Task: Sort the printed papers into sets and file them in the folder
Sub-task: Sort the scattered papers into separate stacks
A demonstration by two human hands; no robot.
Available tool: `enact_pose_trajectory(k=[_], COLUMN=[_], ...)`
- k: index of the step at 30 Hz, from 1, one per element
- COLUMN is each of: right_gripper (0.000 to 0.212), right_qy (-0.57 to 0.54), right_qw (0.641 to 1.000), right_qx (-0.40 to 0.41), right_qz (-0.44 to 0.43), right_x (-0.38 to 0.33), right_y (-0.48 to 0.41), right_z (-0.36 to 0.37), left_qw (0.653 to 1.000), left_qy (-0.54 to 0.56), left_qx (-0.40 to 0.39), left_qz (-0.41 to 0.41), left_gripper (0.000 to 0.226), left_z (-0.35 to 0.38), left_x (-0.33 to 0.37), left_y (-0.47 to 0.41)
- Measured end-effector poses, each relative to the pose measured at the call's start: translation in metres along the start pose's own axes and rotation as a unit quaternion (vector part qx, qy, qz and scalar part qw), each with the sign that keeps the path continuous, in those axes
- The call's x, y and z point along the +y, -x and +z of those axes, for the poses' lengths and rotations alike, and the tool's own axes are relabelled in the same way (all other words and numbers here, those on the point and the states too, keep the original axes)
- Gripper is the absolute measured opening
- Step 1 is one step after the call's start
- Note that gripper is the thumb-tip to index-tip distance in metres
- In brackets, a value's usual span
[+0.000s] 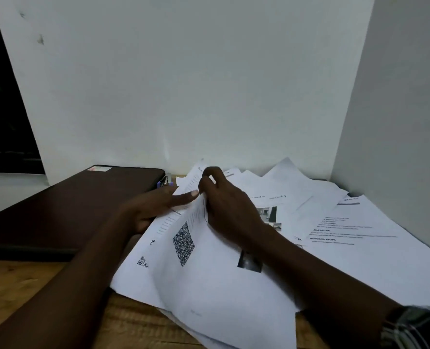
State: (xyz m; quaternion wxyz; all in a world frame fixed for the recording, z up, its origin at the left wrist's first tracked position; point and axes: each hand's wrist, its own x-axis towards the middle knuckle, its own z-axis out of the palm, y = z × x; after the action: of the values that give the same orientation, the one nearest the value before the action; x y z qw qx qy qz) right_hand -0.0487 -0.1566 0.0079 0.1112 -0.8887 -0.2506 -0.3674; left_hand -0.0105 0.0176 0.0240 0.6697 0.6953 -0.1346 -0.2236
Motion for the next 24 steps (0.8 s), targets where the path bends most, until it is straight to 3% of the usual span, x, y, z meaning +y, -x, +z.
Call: enact_pose_trajectory(k=[5,9,14,16,20,22,24], right_gripper=[0.028,0.027,0.037,0.044,0.054,0.069,0.084], right_qy=[-0.083,-0.077,-0.073,-0.088,-0.050,-0.088,-0.221], right_qw=[0.995,0.996,0.995,0.991,0.965,0.937,0.880], right_qx=[0.001,-0.003,0.009,0.038,0.167,0.146,0.062], right_qz=[0.054,0.046,0.071,0.090,0.197,0.304,0.416], right_x=[0.006,0.009,0.011,0.020,0.059,0.072,0.079], right_y=[0.005,0.007,0.007,0.004,0.001,0.005,0.008], right_z=[0.009,0.016,0.012,0.003,-0.017,-0.023,-0.025], left_qw=[0.996,0.996,0.995,0.998,0.995,0.987,0.983], left_qy=[-0.022,-0.025,-0.075,-0.035,0.040,0.070,0.095], left_qx=[-0.076,-0.063,-0.062,-0.044,0.062,0.116,0.133], left_qz=[-0.029,-0.050,-0.027,0.003,0.074,0.092,0.087], left_gripper=[0.049,0.029,0.038,0.039,0.035,0.033,0.033], left_z=[0.006,0.007,0.008,0.006,-0.011,-0.017,-0.020], left_x=[0.004,0.008,0.006,0.005,0.005,0.006,0.007], left_y=[0.006,0.007,0.004,0.003,0.005,0.006,0.006])
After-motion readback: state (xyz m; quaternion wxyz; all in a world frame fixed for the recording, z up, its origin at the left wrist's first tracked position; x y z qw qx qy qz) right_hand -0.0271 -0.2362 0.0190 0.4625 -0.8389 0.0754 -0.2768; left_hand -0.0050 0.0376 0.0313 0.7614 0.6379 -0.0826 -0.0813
